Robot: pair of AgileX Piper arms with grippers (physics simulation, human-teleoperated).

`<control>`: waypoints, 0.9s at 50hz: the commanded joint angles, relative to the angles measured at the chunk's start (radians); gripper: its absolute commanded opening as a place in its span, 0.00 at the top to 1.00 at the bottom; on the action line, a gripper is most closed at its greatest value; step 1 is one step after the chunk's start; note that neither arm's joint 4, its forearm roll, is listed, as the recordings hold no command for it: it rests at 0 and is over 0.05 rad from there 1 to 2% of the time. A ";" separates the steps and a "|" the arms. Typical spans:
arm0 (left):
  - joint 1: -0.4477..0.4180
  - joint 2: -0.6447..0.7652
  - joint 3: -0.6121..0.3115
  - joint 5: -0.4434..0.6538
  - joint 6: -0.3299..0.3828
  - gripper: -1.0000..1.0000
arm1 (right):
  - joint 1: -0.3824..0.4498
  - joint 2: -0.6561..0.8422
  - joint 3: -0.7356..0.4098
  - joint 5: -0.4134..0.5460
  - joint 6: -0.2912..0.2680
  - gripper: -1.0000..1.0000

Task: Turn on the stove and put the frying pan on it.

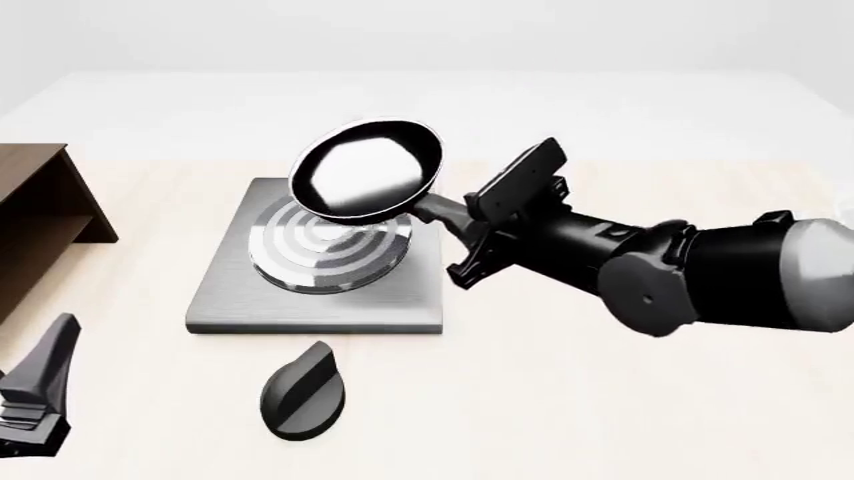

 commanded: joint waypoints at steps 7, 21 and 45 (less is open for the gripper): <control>-0.006 -0.006 -0.010 0.006 -0.005 0.00 | 0.101 0.066 0.006 -0.077 0.070 1.00; -0.010 -0.006 -0.013 0.005 -0.004 0.00 | 0.089 0.105 0.008 -0.114 0.101 1.00; -0.014 -0.007 -0.015 0.009 -0.005 0.00 | 0.103 -0.365 -0.041 0.196 0.124 0.00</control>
